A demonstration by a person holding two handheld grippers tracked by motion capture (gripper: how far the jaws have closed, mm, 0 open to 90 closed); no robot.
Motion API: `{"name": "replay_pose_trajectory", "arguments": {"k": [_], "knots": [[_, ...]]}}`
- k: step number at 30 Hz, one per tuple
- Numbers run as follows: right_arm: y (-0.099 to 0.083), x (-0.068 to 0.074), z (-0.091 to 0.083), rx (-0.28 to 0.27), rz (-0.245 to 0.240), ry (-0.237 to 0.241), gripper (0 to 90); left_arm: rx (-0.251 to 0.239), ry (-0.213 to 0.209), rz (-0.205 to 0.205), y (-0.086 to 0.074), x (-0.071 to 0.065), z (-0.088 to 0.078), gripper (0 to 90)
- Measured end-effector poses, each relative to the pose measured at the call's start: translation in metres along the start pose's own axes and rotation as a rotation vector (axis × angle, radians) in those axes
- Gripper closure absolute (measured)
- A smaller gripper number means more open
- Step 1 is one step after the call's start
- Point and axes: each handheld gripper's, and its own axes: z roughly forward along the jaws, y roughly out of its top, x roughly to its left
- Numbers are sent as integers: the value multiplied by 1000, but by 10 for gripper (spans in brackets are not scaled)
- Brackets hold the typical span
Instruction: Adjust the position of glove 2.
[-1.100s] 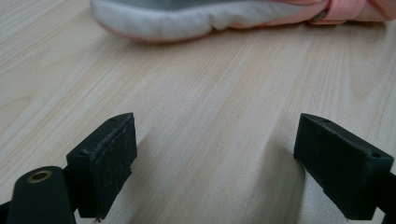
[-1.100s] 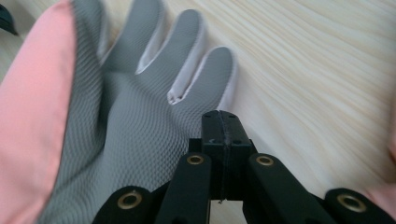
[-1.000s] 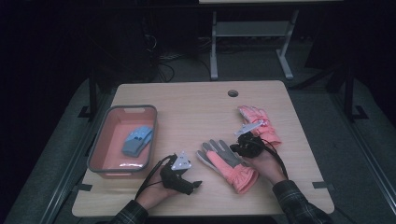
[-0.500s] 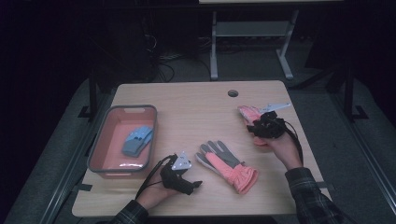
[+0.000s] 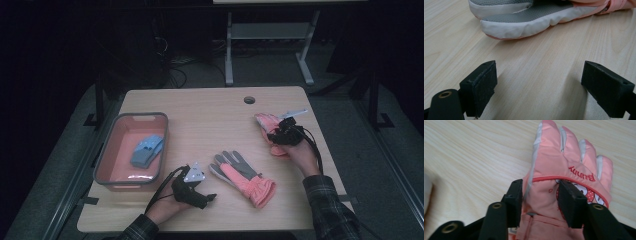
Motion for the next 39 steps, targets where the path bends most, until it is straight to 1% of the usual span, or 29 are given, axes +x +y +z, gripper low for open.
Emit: {"name": "replay_pose_trajectory", "arguments": {"k": [1,3,6,8,10,11,13,17,22,26,29,32,34,39], "knots": [[-2,-1,1,-4,7,0,583,0,0,0,0,0,0,124],[-5,-3,3,-10,5,4,606,0,0,0,0,0,0,124],[-8,-3,6,-8,-10,3,639,1,-1,1,0,0,0,124],[-8,-2,7,-5,-33,-7,698,1,-1,2,0,0,0,124],[-9,-2,7,-13,-45,-8,767,1,-1,2,0,0,0,124],[-9,-2,6,-14,-49,-6,790,0,-2,2,0,0,0,123],[-10,-5,5,-26,-46,12,814,1,-2,2,0,0,0,124],[-11,-10,0,-42,-22,51,828,1,-2,3,0,0,0,124],[-10,-12,-11,-55,-23,69,833,1,-2,3,0,0,0,124],[-8,-12,-22,-67,-10,85,835,1,-2,3,0,0,0,123],[-6,-9,-31,-76,-7,98,836,1,-2,3,0,0,0,123],[-4,-5,-39,-85,-25,95,836,1,-2,3,0,0,0,123],[-3,-1,-45,-84,-20,99,836,1,-2,3,0,0,0,124],[-2,7,-61,-115,-36,98,836,1,-2,3,0,0,0,123]]}}
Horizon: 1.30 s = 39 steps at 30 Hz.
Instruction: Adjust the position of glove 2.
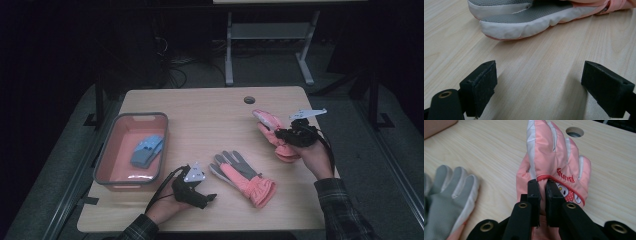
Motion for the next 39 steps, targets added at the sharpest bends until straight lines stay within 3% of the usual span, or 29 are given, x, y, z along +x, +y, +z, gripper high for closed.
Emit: {"name": "replay_pose_trajectory", "arguments": {"k": [12,21,39], "knots": [[1,33,-25,1,-33,29,835,-2,0,1,0,0,0,124],[-2,62,-39,9,-63,77,834,0,1,2,0,0,0,124],[-4,110,-30,56,-153,193,833,-6,-1,-4,0,0,0,124]]}}
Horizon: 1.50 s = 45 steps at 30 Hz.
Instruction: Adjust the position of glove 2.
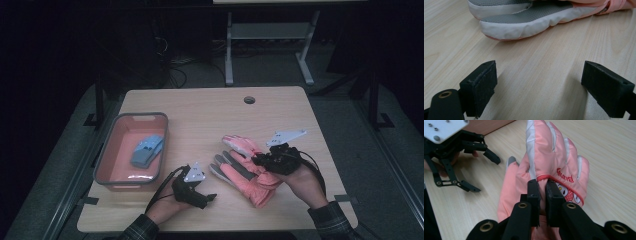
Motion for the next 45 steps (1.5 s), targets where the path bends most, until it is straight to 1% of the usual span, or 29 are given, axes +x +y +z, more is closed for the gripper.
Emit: {"name": "replay_pose_trajectory", "arguments": {"k": [1,6,9,14,19,20,26,34,36,39,41,44,45], "knots": [[1,2,1,6,-8,3,833,1,0,0,0,0,0,124],[2,10,7,18,-12,22,831,0,0,0,0,0,0,124],[2,13,14,48,-28,25,831,0,0,0,0,0,0,124],[0,18,26,73,-28,42,827,-2,2,0,0,0,0,124],[1,23,34,109,-40,43,819,-2,1,-1,0,0,0,124],[0,24,36,119,-36,50,818,-2,1,-1,0,0,0,124],[-1,25,44,132,-29,66,814,-1,1,-3,0,0,0,124],[0,25,43,131,-25,69,801,-1,1,-3,0,0,0,124],[0,25,43,130,-27,70,777,-3,1,-2,0,0,0,123],[1,25,39,114,-28,76,703,-2,1,0,0,0,0,124],[4,26,33,99,-21,79,626,1,0,0,0,0,0,124],[6,25,25,69,-25,70,538,3,3,-2,0,0,0,122],[7,25,22,55,-24,70,524,7,4,-4,1,-1,0,122]]}}
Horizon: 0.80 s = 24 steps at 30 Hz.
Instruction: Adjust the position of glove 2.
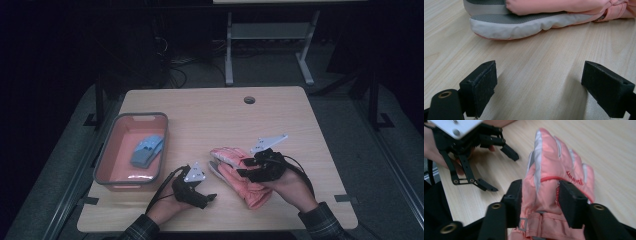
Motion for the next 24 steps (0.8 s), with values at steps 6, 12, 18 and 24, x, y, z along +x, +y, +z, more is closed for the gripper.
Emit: {"name": "replay_pose_trajectory", "arguments": {"k": [6,12,18,24], "knots": [[4,-8,-24,-86,6,-9,494,25,10,-8,4,-2,0,135],[-4,-34,-40,-101,42,-53,743,10,17,-22,11,-2,-5,302],[-22,-59,-29,-52,37,-64,894,7,28,-58,24,-2,-11,726],[-39,-78,-9,-4,41,-50,898,34,6,-56,35,-4,-1,848]]}}
